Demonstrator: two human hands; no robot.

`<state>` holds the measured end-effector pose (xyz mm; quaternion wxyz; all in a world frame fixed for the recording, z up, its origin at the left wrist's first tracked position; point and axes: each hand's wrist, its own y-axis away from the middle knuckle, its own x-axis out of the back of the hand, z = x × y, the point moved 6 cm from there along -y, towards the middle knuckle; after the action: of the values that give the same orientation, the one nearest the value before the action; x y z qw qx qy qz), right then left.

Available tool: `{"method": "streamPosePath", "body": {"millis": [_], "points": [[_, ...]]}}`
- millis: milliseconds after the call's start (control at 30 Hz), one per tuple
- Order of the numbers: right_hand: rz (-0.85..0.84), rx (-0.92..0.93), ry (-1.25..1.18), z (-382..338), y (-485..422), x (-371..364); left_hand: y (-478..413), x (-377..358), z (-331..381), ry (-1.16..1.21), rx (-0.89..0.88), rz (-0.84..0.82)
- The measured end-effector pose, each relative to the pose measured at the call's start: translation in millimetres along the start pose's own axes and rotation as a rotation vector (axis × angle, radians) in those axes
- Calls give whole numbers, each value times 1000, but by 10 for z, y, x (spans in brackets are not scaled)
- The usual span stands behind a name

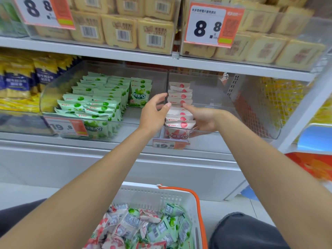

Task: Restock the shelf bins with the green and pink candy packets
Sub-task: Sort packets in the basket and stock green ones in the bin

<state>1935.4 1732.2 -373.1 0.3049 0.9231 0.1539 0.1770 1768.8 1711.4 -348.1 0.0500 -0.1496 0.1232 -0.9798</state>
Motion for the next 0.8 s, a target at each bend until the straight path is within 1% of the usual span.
{"method": "streamPosePath", "body": {"millis": [33, 100, 133, 167, 233, 267, 300, 333, 367, 433, 467, 500, 533, 600, 667, 733, 800], "points": [[7, 22, 2, 0, -31, -34, -6, -2, -3, -5, 2, -4], [80, 39, 51, 9, -65, -34, -22, -5, -5, -9, 17, -12], [151, 61, 101, -2, -46, -10, -17, 1, 3, -7, 25, -8], [267, 110, 160, -27, -5, 32, 8, 16, 23, -16, 19, 19], [600, 316, 257, -87, 195, 102, 152, 82, 87, -76, -52, 151], [765, 456, 294, -104, 374, 77, 272, 121, 110, -98, -88, 226], [887, 598, 305, -91, 562, 3, 408, 149, 99, -104, -105, 274], [950, 717, 290, -37, 726, -112, 550, 164, 41, -96, -94, 286], [961, 807, 257, 53, 834, -250, 685, 168, -58, -73, -63, 270], [888, 894, 240, 318, 865, -584, 945, 176, -379, -56, 27, 192], [832, 879, 276, 487, 804, -769, 1072, 188, -599, -77, 85, 136], [755, 823, 326, 675, 694, -953, 1202, 207, -809, -105, 149, 72], [650, 725, 383, 894, 546, -1141, 1337, 234, -1045, -143, 224, 1], [376, 464, 514, 1441, 178, -1501, 1583, 325, -1464, -208, 369, -131], [142, 247, 595, 1998, -113, -1793, 1804, 458, -1838, -254, 516, -224], [0, 102, 675, 2454, -293, -1990, 1977, 598, -2138, -308, 654, -266], [-103, -26, 731, 2830, -393, -2146, 2076, 692, -2390, -375, 736, -277]]}}
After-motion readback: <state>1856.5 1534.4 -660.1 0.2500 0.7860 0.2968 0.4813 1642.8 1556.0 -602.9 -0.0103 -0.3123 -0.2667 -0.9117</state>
